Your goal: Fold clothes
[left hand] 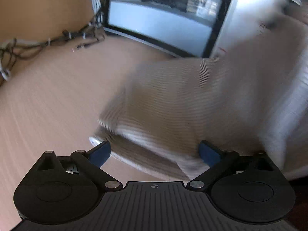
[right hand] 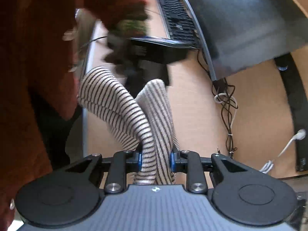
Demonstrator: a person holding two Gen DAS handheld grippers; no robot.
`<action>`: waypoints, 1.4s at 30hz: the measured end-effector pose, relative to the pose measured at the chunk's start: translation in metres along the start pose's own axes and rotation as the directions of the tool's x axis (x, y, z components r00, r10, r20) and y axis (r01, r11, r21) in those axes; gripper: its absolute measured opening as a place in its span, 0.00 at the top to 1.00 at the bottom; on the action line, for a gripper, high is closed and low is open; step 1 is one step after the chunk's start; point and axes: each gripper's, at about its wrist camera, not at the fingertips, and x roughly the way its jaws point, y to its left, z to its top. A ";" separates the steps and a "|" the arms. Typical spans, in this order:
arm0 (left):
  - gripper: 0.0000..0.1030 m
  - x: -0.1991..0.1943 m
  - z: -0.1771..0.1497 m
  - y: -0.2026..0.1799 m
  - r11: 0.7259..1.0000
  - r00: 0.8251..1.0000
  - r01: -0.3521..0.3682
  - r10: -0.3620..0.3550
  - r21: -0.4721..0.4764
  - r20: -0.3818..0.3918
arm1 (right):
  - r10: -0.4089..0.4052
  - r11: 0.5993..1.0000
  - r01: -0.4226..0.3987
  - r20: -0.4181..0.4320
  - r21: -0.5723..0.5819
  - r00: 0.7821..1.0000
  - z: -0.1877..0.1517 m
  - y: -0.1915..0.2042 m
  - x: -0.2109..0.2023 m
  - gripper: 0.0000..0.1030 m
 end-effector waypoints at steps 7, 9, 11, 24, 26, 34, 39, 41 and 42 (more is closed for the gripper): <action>0.03 -0.028 -0.028 0.001 0.998 1.000 -0.009 0.010 -0.054 0.004 | 0.119 0.974 -0.111 -0.031 0.198 0.992 -0.024 -0.066 0.128 0.66; 0.03 -0.042 -0.029 0.005 0.996 0.999 -0.025 0.028 -0.090 0.026 | 0.106 0.972 -0.092 -0.050 0.217 0.993 -0.031 -0.074 0.155 0.56; 0.03 -0.057 -0.023 0.008 0.992 0.997 -0.018 0.027 -0.123 0.069 | 0.080 0.960 -0.069 -0.030 0.272 0.996 -0.031 -0.081 0.163 0.47; 0.00 -0.013 0.060 -0.004 0.973 0.975 -0.186 0.200 -0.133 0.100 | -0.363 0.804 0.283 0.054 0.523 0.930 -0.051 -0.055 0.076 0.32; 0.00 -0.007 0.063 0.002 0.970 0.973 -0.196 0.210 -0.143 0.091 | -0.375 0.739 0.237 0.093 0.631 0.922 -0.061 -0.047 0.052 0.47; 0.01 -0.001 0.065 0.013 0.972 0.979 -0.184 0.195 -0.143 0.067 | -0.274 0.423 0.027 0.100 0.906 0.956 -0.105 -0.051 0.105 0.64; 0.01 -0.036 0.068 0.007 0.991 0.984 -0.127 0.132 -0.051 0.116 | -0.132 0.360 -0.045 0.099 0.932 0.986 -0.110 -0.068 0.190 0.60; 0.00 -0.045 0.074 0.005 0.992 0.982 -0.123 0.123 -0.011 0.141 | -0.113 0.335 -0.084 0.129 0.938 0.985 -0.112 -0.079 0.202 0.59; 0.00 -0.047 0.078 0.005 0.992 0.982 -0.126 0.124 0.006 0.146 | -0.108 0.332 -0.092 0.135 0.939 0.985 -0.114 -0.081 0.201 0.59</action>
